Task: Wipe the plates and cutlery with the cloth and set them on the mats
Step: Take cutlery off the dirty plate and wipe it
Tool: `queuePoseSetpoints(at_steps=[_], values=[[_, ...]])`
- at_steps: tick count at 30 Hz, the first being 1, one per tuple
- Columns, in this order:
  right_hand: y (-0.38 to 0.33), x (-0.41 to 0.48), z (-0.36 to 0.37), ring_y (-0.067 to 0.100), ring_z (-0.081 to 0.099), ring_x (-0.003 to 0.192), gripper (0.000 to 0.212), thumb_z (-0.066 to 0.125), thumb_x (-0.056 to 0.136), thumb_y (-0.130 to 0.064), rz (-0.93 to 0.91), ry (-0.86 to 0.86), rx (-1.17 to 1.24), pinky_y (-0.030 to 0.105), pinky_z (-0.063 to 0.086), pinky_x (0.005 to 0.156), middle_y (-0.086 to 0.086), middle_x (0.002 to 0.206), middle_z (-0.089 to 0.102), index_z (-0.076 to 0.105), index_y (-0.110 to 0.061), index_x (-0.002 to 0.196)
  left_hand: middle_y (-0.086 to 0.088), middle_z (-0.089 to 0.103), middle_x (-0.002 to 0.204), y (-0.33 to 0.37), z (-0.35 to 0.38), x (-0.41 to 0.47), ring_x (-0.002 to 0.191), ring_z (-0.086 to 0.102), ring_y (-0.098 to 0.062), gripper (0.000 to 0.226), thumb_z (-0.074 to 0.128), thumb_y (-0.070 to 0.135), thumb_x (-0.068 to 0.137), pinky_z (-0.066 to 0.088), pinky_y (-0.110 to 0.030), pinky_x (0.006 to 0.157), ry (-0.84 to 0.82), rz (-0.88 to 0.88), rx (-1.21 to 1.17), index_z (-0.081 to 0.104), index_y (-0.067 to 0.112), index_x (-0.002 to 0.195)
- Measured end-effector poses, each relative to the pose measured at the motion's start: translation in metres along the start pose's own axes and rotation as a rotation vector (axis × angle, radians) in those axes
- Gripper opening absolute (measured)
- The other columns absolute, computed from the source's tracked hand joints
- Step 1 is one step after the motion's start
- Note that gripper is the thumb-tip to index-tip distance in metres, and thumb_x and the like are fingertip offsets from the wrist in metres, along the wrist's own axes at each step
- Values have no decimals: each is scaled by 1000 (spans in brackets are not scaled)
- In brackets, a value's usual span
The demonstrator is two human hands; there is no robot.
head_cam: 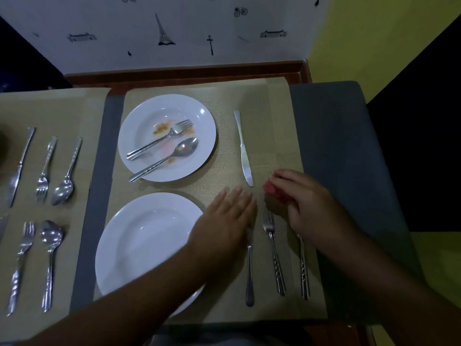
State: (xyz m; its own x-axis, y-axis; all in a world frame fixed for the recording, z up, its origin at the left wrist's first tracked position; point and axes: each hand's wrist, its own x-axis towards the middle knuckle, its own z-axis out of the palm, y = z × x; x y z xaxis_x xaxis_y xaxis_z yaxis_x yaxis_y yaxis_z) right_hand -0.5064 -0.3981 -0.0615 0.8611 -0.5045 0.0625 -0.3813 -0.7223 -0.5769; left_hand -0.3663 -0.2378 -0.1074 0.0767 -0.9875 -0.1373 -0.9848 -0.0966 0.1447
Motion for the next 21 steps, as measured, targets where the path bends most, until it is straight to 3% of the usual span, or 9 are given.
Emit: queuePoseSetpoints(at_steps=[2, 5, 9, 12, 16, 21], values=[[1, -6, 0, 16, 53, 118, 55, 57, 73, 16, 28, -10, 6, 9, 32, 102, 4, 129, 59, 65, -8, 121, -13, 50, 151, 15, 13, -23, 143, 43, -33, 68, 44, 49, 92, 32, -53, 118, -75, 36, 41, 52, 8, 145], [0, -15, 2, 13, 50, 123, 58, 57, 74, 15, 61, -28, 24, 15, 35, 104, 0, 134, 56, 63, -12, 126, -14, 44, 155, 26, 27, -37, 148, 35, -32, 85, 55, 64, 86, 24, -51, 121, -174, -3, 77, 47, 7, 149], [-3, -21, 7, 16, 49, 126, 60, 57, 75, 13, 76, -57, 31, 28, 41, 106, -2, 137, 54, 62, -15, 128, -14, 46, 154, 32, 27, -39, 147, 37, -31, 91, 64, 67, 81, 18, -50, 120, -182, -75, 86, 49, 6, 147], [-7, -22, 9, 15, 47, 128, 60, 58, 77, 12, 84, -78, 34, 29, 40, 106, -2, 139, 52, 60, -15, 130, -14, 47, 153, 34, 26, -41, 146, 39, -31, 91, 65, 68, 80, 17, -48, 119, -169, -99, 68, 51, 6, 146], [-9, -21, 11, 14, 47, 127, 59, 58, 77, 12, 71, -67, 29, 27, 40, 105, -3, 138, 53, 61, -16, 129, -12, 40, 158, 30, 13, -34, 148, 34, -30, 83, 51, 63, 88, 21, -49, 122, -70, -107, -25, 45, 8, 150], [-7, -14, 9, 14, 46, 128, 59, 59, 78, 11, 106, -50, 4, 22, 37, 105, -2, 139, 52, 60, -16, 130, -11, 22, 167, 0, -8, 25, 155, 16, -30, 64, 34, 40, 103, 8, -43, 124, 27, -170, -75, 25, 10, 159]])
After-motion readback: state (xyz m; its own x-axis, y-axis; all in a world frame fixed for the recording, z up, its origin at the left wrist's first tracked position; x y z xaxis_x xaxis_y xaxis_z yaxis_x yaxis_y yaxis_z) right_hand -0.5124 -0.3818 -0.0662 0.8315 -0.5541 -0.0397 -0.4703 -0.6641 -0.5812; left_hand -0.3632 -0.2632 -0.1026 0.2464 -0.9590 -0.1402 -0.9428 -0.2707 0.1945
